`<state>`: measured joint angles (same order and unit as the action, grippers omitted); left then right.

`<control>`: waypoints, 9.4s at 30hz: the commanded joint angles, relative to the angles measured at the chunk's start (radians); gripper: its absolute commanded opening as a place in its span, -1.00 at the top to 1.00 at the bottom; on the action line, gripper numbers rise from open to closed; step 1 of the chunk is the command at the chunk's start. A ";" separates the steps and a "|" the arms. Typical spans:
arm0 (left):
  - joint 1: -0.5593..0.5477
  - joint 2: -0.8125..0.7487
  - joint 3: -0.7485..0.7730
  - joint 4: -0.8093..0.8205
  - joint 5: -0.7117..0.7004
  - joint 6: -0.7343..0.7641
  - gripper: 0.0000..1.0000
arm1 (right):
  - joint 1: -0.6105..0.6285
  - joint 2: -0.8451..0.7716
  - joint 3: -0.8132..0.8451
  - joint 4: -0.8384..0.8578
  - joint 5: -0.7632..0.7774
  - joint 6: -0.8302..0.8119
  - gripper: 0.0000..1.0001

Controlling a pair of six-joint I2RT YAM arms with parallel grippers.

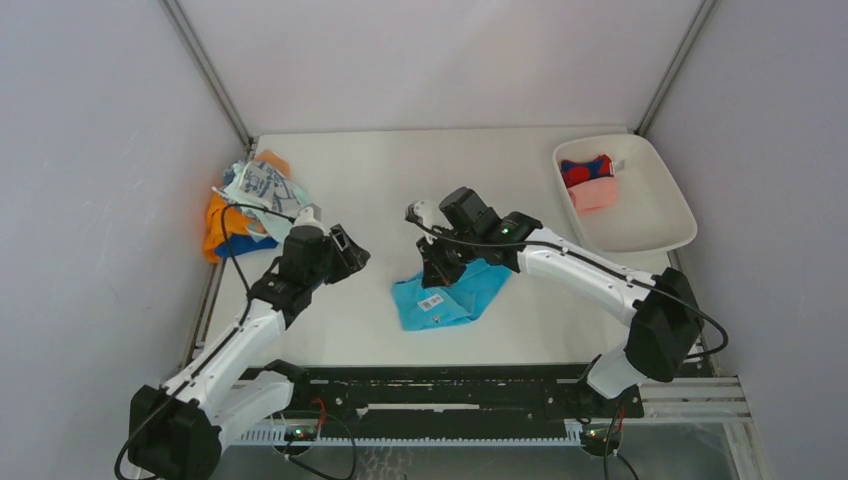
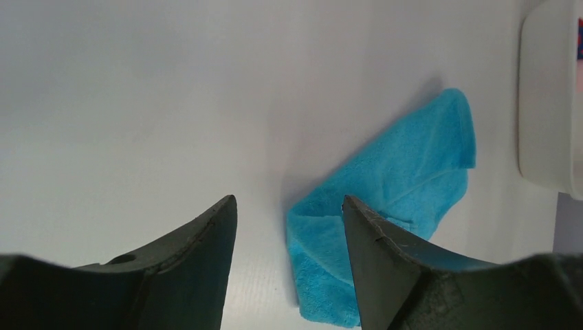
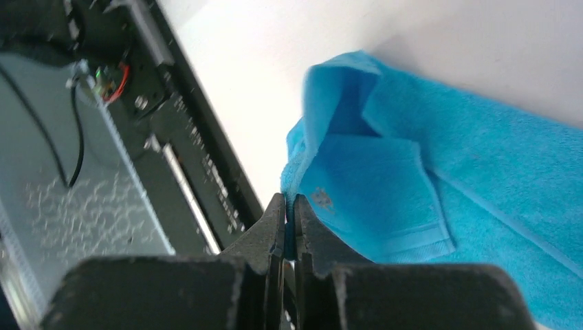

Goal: Roll the towels

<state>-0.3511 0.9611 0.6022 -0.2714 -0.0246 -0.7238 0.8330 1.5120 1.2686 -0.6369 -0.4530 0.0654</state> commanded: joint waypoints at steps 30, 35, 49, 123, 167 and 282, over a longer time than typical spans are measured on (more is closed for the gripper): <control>-0.127 -0.182 -0.121 -0.164 -0.053 -0.095 -0.30 | -0.277 0.036 -0.127 0.131 0.368 0.194 -0.01; -0.127 -0.154 -0.158 -0.128 -0.049 -0.106 -0.30 | -0.348 0.057 -0.199 0.209 0.438 0.234 0.02; -0.127 -0.058 -0.211 -0.013 -0.021 -0.127 -0.31 | -0.416 0.150 -0.242 0.336 0.386 0.264 0.27; -0.175 -0.355 -0.291 -0.205 -0.340 -0.299 -0.03 | -0.661 -0.311 -0.379 0.428 0.346 0.442 1.00; -0.078 0.895 0.686 -0.264 -0.092 -0.434 0.01 | -0.545 -0.326 -0.445 0.505 0.328 0.366 1.00; 0.073 0.399 -0.019 -0.096 -0.098 -0.087 -0.25 | -0.476 -0.033 -0.544 0.246 0.297 0.513 -0.25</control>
<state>-0.2913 1.4349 0.6819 -0.2493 -0.0769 -0.7765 0.2878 1.6054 0.8532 -0.3187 -0.1768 0.5117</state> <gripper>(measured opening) 0.625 0.624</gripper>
